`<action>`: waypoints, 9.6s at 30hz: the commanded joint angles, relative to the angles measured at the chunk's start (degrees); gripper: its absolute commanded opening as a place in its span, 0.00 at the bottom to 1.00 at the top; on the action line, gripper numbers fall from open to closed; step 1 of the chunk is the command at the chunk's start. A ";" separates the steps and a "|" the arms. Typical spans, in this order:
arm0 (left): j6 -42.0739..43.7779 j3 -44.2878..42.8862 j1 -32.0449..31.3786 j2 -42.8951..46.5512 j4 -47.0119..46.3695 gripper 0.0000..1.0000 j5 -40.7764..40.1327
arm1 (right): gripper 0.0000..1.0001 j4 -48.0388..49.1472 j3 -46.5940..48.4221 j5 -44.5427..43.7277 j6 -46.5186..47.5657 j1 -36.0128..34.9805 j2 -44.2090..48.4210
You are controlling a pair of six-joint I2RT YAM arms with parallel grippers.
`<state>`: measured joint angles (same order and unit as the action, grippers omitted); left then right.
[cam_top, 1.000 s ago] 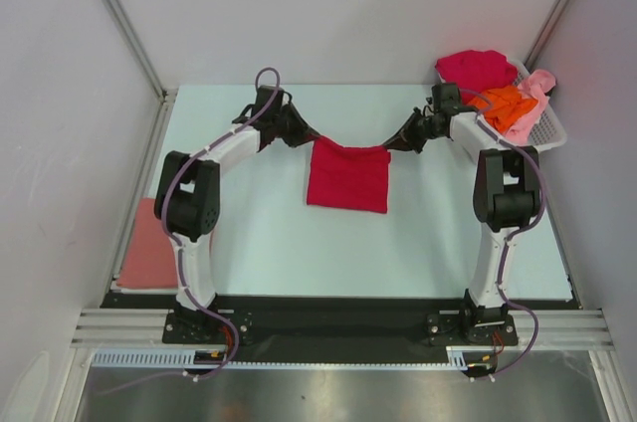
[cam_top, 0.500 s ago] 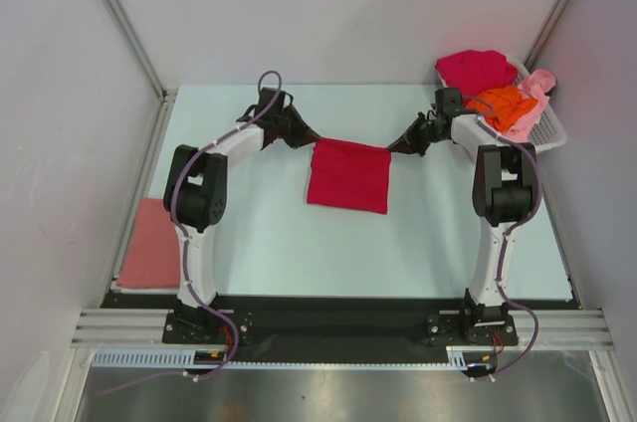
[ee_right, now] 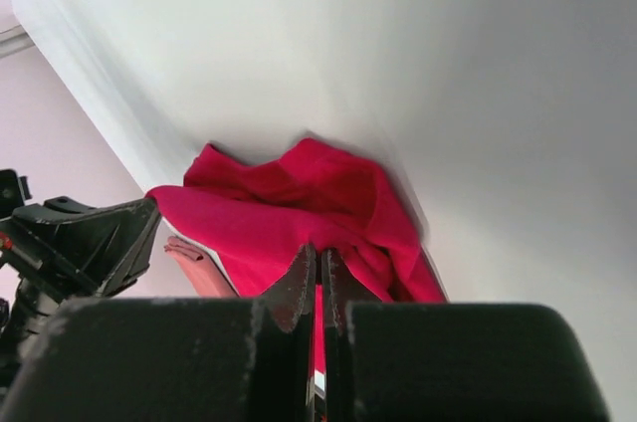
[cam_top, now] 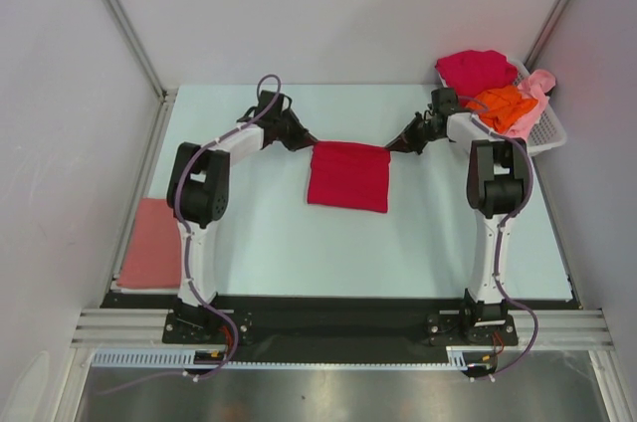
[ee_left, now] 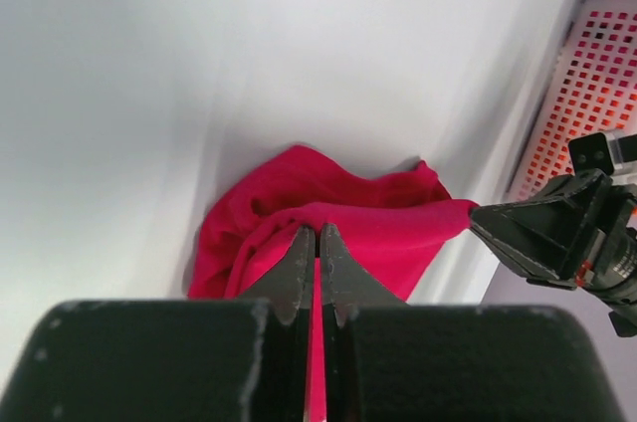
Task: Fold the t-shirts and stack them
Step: Fold the tshirt, then neatly place the folded tshirt to the corner
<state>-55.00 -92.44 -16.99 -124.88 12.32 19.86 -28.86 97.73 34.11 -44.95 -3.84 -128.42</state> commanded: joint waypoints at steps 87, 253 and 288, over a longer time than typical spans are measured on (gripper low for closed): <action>23.26 27.59 -3.66 9.66 -1.51 0.18 11.26 | 0.06 30.89 -28.91 21.53 -2.53 -12.25 4.41; -27.70 41.99 -4.45 11.07 -39.18 0.51 2.02 | 0.00 -1.64 -21.79 -34.64 74.48 -45.21 33.85; 9.56 18.54 2.13 43.58 25.89 0.00 -36.01 | 0.90 -9.90 -40.96 -39.38 48.03 -50.30 71.64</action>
<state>-47.44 -68.31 -18.02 -82.30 25.02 -7.29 -37.04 56.21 -3.73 4.84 -53.47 -57.45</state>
